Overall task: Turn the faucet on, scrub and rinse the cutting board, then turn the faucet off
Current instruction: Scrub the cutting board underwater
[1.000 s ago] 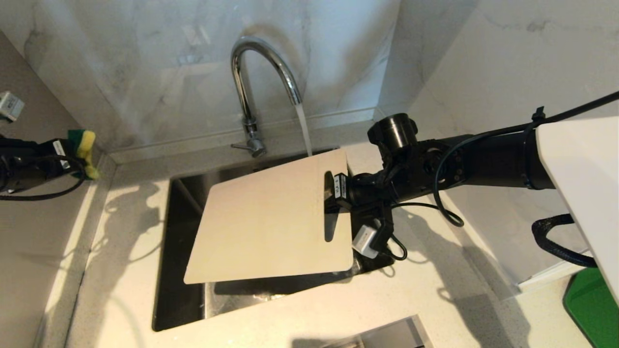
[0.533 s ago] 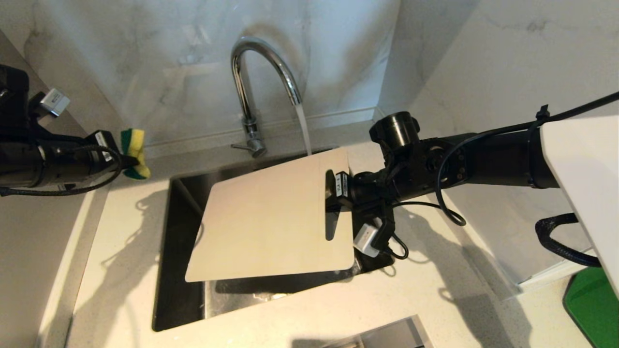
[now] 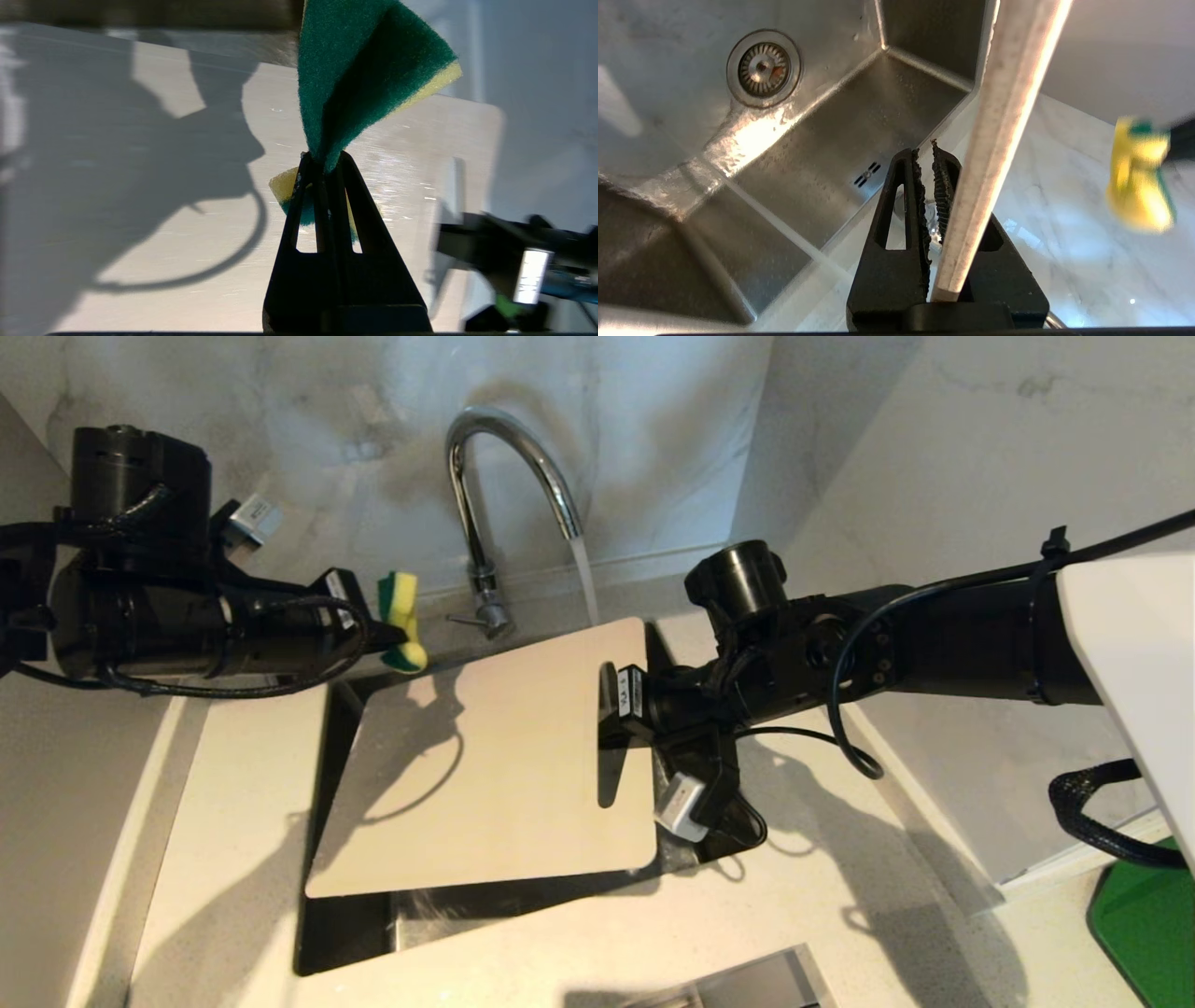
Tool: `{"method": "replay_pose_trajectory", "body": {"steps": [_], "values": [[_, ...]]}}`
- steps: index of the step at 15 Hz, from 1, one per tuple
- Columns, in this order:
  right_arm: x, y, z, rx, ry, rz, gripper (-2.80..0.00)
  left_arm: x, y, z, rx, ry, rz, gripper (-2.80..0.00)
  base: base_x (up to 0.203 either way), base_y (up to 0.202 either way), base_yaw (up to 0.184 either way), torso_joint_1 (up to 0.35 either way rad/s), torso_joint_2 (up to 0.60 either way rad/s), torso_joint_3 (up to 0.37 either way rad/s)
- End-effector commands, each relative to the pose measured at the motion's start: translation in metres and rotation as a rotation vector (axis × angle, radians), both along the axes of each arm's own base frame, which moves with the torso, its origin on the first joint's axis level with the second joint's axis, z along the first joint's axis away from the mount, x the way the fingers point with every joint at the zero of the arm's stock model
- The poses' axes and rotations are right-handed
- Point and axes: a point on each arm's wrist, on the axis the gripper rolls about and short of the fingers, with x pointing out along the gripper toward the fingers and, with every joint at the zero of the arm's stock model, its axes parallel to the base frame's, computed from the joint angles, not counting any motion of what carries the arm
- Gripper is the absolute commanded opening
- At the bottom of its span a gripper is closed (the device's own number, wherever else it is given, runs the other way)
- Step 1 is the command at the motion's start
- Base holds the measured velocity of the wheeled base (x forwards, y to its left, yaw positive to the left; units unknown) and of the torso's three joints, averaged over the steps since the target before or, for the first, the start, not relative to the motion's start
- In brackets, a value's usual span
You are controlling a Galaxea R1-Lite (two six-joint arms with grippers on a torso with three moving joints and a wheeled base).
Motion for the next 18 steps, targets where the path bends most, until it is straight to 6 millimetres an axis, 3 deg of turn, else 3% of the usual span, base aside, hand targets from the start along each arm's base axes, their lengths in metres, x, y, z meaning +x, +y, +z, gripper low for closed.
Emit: {"method": "replay_pose_trajectory", "body": {"steps": [1,4,7,13,18], "values": [[-0.008,0.004,0.006,-0.006,-0.023,0.017,-2.80,0.009,-0.035,-0.001,-0.024,0.005,-0.072,-2.80,0.000,0.000,0.000,0.000,0.00,0.000],[-0.011,0.005,0.007,-0.008,-0.020,0.020,-2.80,0.005,-0.076,0.004,-0.049,0.002,-0.166,-2.80,0.000,0.000,0.000,0.000,0.00,0.000],[-0.013,0.005,0.009,-0.007,-0.023,0.022,-2.80,0.009,-0.093,-0.009,-0.030,0.036,-0.195,-2.80,0.000,0.000,0.000,0.000,0.00,0.000],[-0.020,0.004,0.013,-0.003,-0.027,0.027,-2.80,0.038,-0.077,-0.031,-0.006,0.090,-0.127,-2.80,0.000,0.000,0.000,0.000,0.00,0.000],[-0.022,0.003,0.018,0.008,-0.032,0.022,-2.80,0.044,-0.061,-0.049,0.007,0.155,-0.117,-2.80,0.000,0.000,0.000,0.000,0.00,0.000]]}}
